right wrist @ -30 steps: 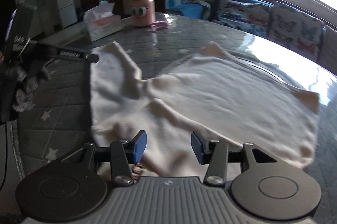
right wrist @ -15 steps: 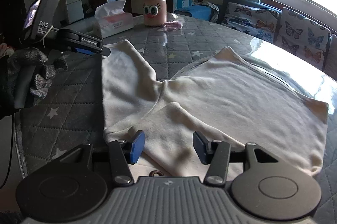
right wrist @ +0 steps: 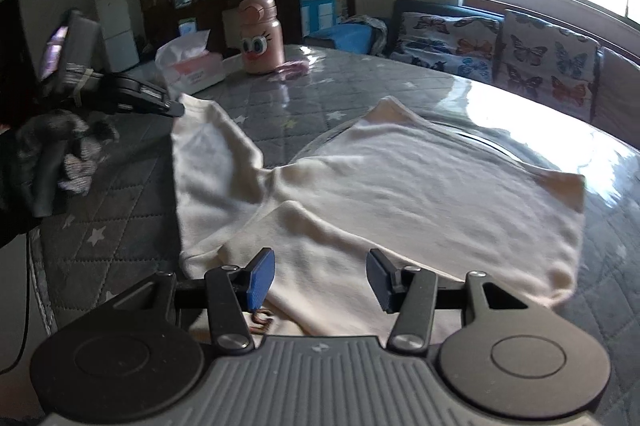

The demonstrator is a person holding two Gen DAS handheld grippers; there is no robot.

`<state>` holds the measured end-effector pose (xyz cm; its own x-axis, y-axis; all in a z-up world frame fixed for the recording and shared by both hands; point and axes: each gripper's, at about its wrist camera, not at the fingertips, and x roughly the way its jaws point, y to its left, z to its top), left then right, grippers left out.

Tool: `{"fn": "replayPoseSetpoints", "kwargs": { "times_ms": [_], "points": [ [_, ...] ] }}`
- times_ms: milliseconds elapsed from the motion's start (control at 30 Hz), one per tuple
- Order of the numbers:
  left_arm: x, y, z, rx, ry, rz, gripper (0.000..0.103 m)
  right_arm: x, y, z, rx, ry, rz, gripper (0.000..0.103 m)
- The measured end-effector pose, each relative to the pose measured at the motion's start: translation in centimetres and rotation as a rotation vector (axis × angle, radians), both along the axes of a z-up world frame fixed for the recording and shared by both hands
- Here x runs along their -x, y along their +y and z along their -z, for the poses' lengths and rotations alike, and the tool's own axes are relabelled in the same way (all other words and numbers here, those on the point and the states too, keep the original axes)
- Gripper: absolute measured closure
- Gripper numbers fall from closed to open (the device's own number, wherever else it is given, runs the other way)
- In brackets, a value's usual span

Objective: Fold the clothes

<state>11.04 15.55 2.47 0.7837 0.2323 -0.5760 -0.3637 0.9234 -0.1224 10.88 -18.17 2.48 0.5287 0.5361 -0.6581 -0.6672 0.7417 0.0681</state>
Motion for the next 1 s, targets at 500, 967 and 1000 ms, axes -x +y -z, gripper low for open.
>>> {"fn": "replayPoseSetpoints", "kwargs": {
  "times_ms": [500, 967, 1000],
  "points": [
    [3.8, -17.6, -6.6, -0.028, -0.184, 0.522, 0.100, -0.1, -8.1, -0.6, -0.106, 0.002, 0.208, 0.051],
    [4.1, -25.5, -0.7, -0.075, 0.020, 0.794, 0.078, -0.6, -12.9, 0.7, -0.153, 0.037, 0.335, 0.051],
    [4.3, -25.2, -0.7, -0.079, 0.013, 0.795, 0.064, -0.7, -12.9, 0.7, -0.159, 0.040, 0.335, 0.051]
  ]
}}
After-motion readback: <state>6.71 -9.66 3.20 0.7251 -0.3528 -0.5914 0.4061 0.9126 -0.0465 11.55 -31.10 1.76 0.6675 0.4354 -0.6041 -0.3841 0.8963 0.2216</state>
